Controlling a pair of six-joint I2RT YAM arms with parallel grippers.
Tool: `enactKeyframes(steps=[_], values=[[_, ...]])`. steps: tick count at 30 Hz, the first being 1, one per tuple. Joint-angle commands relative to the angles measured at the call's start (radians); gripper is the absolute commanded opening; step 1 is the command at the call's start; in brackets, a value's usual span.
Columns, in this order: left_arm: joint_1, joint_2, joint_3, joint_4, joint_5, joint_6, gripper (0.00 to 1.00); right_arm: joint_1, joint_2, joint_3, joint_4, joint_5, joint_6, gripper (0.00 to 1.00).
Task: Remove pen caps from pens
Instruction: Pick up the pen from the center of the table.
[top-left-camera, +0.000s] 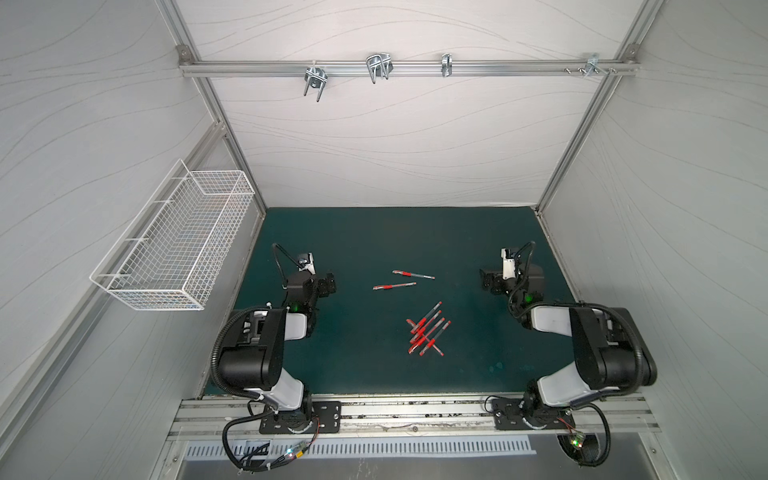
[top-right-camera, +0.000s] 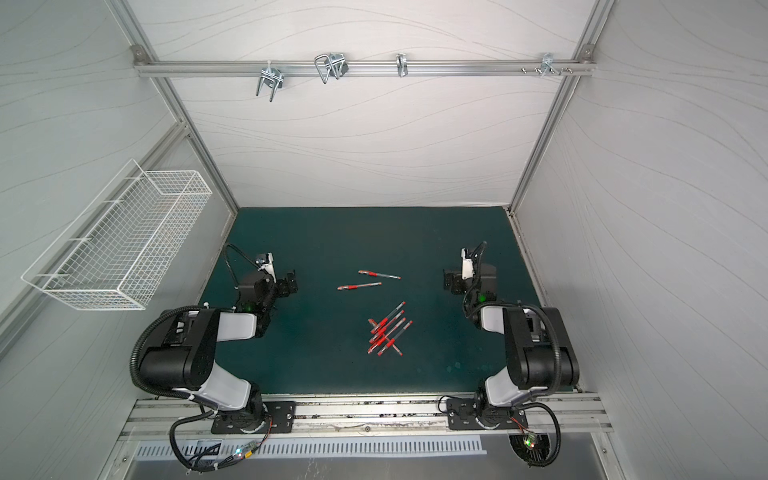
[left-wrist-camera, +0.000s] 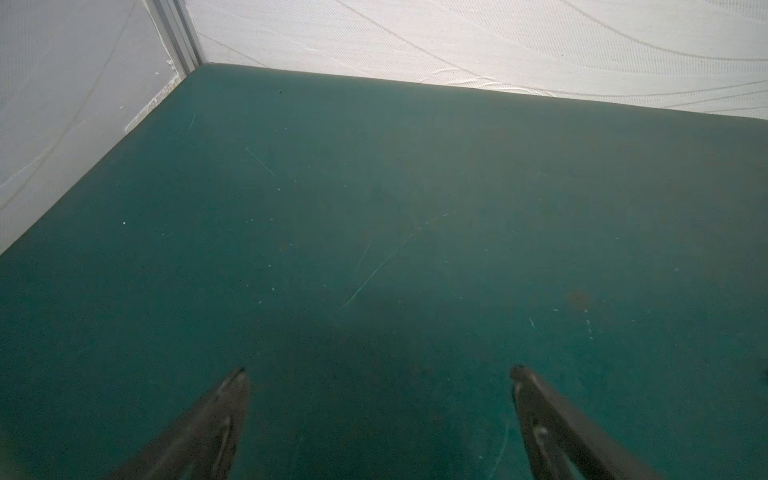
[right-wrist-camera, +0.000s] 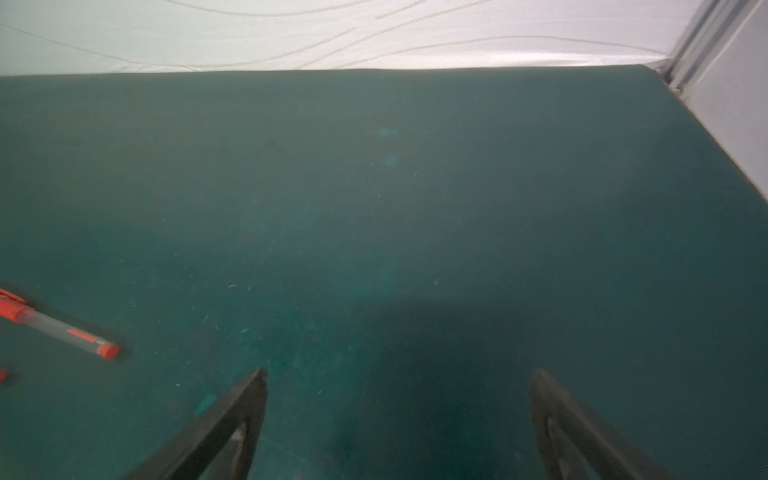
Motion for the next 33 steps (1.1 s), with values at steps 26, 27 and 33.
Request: enactKeyframes(steps=[26, 27, 33], values=[[-0.32, -0.055, 0.301, -0.563, 0.597, -0.522, 0.73, 0.308, 0.279, 0.66, -0.796, -0.311, -0.2, 0.63], [-0.32, -0.043, 0.299, -0.545, 0.626, -0.525, 0.71, 0.313, 0.311, 0.687, -0.822, -0.298, -0.213, 0.62], [-0.325, -0.041, 0.27, -0.554, 0.592, -0.471, 0.68, 0.354, 0.412, 0.791, -0.922, -0.201, -0.326, 0.57]])
